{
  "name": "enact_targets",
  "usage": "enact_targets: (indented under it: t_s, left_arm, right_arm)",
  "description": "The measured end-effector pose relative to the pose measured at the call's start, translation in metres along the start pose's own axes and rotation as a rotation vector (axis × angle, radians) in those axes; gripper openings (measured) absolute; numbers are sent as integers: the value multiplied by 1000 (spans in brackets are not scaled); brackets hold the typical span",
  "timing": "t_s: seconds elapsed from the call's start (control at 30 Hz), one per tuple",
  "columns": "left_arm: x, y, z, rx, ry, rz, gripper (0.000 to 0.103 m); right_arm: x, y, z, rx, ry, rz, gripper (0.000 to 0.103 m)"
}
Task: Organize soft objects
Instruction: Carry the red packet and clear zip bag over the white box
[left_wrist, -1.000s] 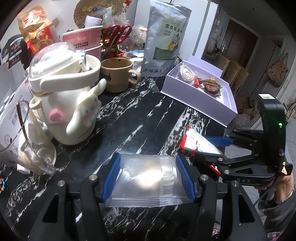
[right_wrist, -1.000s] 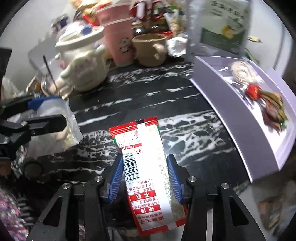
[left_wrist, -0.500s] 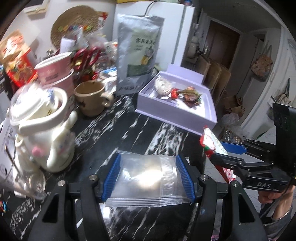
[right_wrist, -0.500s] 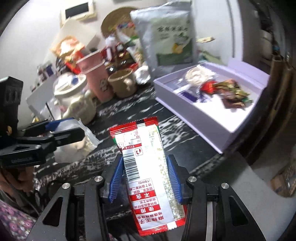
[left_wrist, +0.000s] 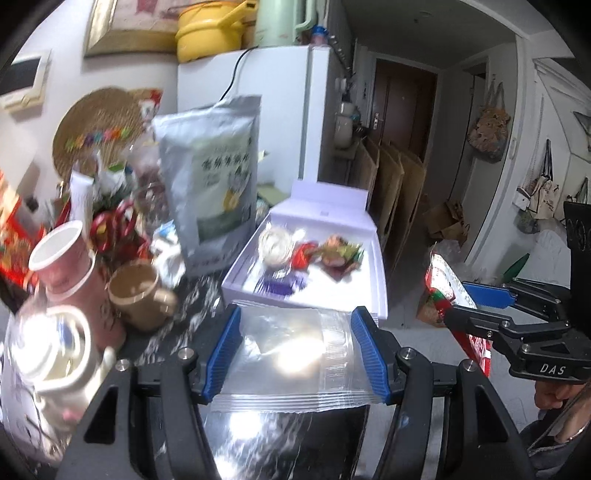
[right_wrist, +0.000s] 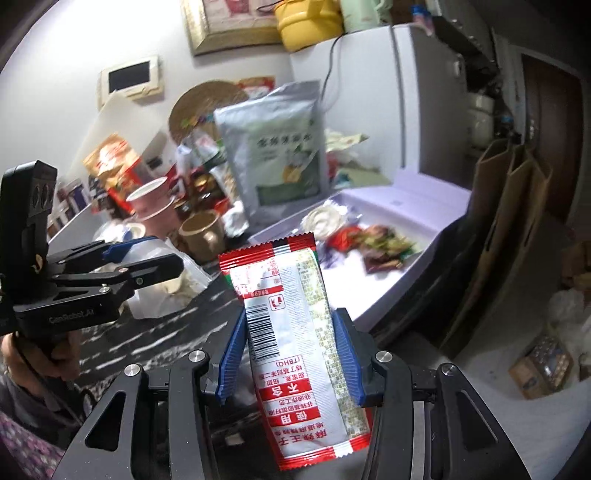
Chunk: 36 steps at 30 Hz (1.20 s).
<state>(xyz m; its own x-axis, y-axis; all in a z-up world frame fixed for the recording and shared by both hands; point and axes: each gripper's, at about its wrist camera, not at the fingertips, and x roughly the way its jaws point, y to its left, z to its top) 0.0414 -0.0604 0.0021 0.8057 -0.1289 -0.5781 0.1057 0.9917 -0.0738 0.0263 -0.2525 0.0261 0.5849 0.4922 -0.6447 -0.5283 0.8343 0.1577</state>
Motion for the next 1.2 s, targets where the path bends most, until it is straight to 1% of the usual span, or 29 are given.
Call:
enact_targets:
  t_s: [0.3,0.47,0.77,0.93,1.13,1.2]
  left_arm:
    - [23,-19,50,49,-70,-19,61]
    - [43,-25,74,60,-83,-40,61]
    - [83,-28,112,72,-77,-74,61]
    - [101,-29,128,94,-96,-55,61]
    - [131,-27,142,111,-86,-39,61]
    - [142,-25,145,104,-72,-44,61]
  right_arm:
    - [-9,-32,35,21,-77,-51,46]
    - [-4,-46,54,27,-106,-63,46]
    - [16,-71,89,34,-143,-73,46]
    - [34,-82,107,31,-145,-73,46]
    - [59,-95,125,24,-143,-86,46]
    - [66,-99,129,24,-139,-84,46]
